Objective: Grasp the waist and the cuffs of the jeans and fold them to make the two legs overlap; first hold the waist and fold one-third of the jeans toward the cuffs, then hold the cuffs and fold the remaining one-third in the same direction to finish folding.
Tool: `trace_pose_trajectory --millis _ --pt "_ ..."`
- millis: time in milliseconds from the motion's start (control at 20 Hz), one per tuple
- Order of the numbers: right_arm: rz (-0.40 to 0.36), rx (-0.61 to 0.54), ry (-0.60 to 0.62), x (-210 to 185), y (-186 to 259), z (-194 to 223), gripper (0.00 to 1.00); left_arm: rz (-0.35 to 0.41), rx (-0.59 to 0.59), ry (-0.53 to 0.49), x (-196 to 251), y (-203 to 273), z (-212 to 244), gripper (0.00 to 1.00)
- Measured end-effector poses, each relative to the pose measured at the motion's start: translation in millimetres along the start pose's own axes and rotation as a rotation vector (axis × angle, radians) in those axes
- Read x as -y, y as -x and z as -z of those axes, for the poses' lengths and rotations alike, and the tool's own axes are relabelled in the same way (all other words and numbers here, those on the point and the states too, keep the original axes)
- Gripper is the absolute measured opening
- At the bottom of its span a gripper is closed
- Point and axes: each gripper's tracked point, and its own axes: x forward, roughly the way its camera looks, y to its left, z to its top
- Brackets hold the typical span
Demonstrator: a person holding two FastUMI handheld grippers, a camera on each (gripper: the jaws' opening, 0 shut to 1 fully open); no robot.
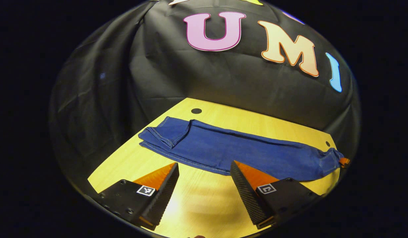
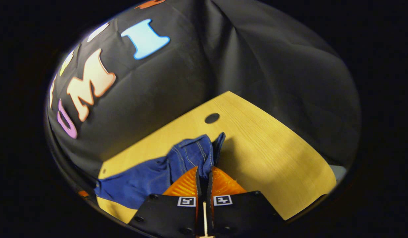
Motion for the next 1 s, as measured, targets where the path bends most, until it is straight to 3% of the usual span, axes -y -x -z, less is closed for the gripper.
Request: trace_pose_trajectory --millis 250,450,600,800,1000 --pt "-0.218 0.047 -0.081 -103 15 -11 0.05 0.077 -0.007 -0.019 -9 -4 2 0.95" --pt "-0.429 0.03 -0.106 -199 31 10 0.05 0.139 0.001 -0.047 -18 -4 1 0.95" --pt "-0.549 -0.025 -0.087 -268 37 51 0.05 0.176 0.0 -0.017 -23 -3 5 0.94" --pt "-0.591 -0.178 -0.02 -310 -5 141 0.05 0.176 -0.012 0.029 -47 -5 10 0.95" --pt "-0.515 -0.335 0.127 -328 -42 256 0.05 0.143 -0.011 0.05 -81 -7 9 0.95"
